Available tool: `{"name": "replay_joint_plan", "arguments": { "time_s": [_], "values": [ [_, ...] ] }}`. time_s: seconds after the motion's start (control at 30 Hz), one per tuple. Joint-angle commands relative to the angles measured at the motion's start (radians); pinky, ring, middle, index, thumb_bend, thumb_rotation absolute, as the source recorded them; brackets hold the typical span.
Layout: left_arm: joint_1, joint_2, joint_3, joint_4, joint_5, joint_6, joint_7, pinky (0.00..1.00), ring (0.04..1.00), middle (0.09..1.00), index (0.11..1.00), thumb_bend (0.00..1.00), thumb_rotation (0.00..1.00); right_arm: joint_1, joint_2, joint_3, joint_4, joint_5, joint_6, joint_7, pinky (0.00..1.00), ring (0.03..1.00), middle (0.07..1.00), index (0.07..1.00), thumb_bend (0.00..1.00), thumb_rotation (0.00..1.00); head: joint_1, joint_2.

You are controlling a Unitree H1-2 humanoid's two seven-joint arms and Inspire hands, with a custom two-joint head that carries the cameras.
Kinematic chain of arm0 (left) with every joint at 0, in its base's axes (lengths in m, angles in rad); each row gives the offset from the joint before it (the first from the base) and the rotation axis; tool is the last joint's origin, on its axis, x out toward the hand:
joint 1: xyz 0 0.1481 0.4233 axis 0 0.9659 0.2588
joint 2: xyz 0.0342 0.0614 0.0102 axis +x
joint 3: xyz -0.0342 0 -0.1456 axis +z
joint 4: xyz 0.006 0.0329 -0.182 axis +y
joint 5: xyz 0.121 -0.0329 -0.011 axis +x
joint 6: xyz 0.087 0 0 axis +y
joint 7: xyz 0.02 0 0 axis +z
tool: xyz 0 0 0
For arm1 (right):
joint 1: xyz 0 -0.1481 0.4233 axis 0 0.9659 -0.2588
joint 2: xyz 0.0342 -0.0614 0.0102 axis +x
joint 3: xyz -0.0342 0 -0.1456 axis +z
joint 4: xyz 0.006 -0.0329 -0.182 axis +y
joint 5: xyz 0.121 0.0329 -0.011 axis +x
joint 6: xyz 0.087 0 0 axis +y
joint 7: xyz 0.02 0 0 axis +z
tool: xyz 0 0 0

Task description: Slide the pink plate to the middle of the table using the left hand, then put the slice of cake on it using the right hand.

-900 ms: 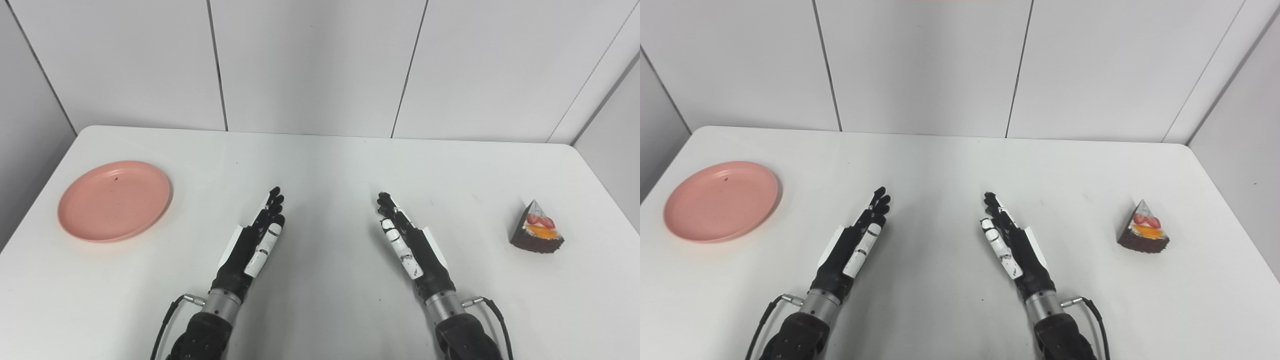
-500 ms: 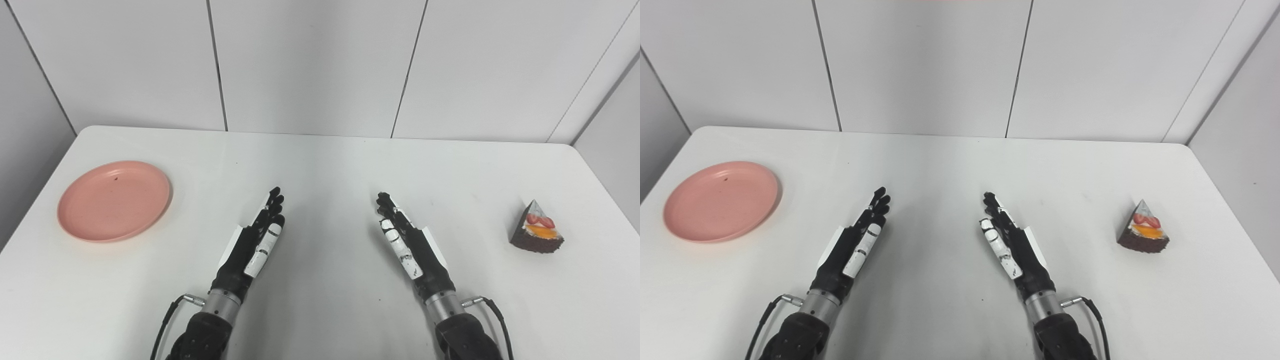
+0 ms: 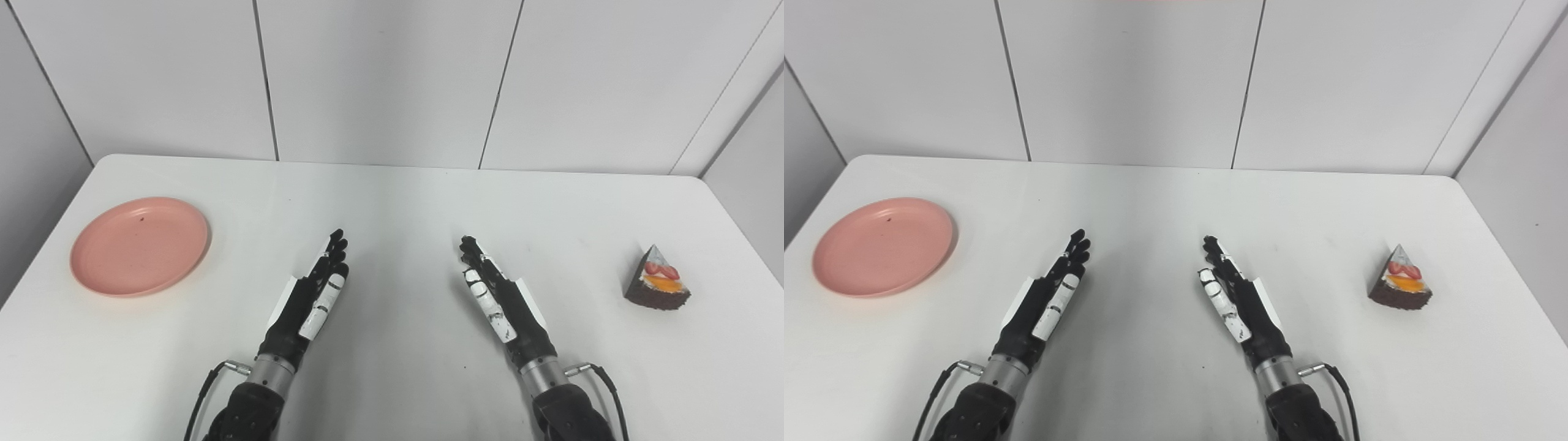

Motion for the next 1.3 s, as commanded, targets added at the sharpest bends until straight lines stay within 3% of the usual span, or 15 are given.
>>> {"name": "replay_joint_plan", "arguments": {
  "time_s": [0.0, 0.53, 0.77, 0.97, 1.1, 1.27],
  "values": [
    [0.040, 0.010, -0.005, 0.027, -0.007, 0.008, -0.013, 0.94, 0.968, 0.980, 0.968, 0.45, 1.00, 0.020, 0.003, 0.022, 0.013, 0.001, 0.025, 0.038, 0.92, 0.929, 0.941, 0.938, 0.31, 1.00, 0.001, 0.001],
    [0.041, 0.013, -0.008, 0.027, -0.001, 0.007, -0.009, 0.94, 0.967, 0.979, 0.965, 0.46, 1.00, 0.020, 0.004, 0.024, 0.010, -0.002, 0.039, 0.039, 0.93, 0.930, 0.942, 0.937, 0.31, 1.00, 0.001, 0.002],
    [0.036, -0.006, -0.024, 0.047, 0.026, 0.007, 0.007, 0.94, 0.970, 0.977, 0.968, 0.48, 1.00, 0.022, -0.017, 0.015, 0.018, 0.020, 0.021, 0.052, 0.93, 0.933, 0.945, 0.941, 0.26, 1.00, 0.116, -0.039],
    [0.019, -0.049, -0.046, 0.088, 0.058, 0.000, 0.032, 0.96, 0.974, 0.984, 0.978, 0.47, 1.00, 0.020, -0.055, 0.001, 0.059, 0.056, -0.044, 0.073, 0.94, 0.933, 0.949, 0.946, 0.25, 1.00, 0.313, -0.124],
    [-0.001, -0.073, -0.064, 0.135, 0.092, -0.039, 0.065, 0.96, 0.968, 0.978, 0.983, 0.44, 1.00, 0.008, -0.073, -0.011, 0.108, 0.086, -0.092, 0.095, 0.97, 0.947, 0.958, 0.961, 0.23, 1.00, 0.383, -0.164],
    [-0.022, -0.094, -0.074, 0.186, 0.105, -0.067, 0.092, 0.94, 0.972, 0.990, 0.983, 0.41, 1.00, 0.002, -0.081, -0.027, 0.118, 0.109, -0.066, 0.121, 1.00, 0.966, 0.969, 0.977, 0.18, 1.00, 0.429, -0.185]
  ]
}}
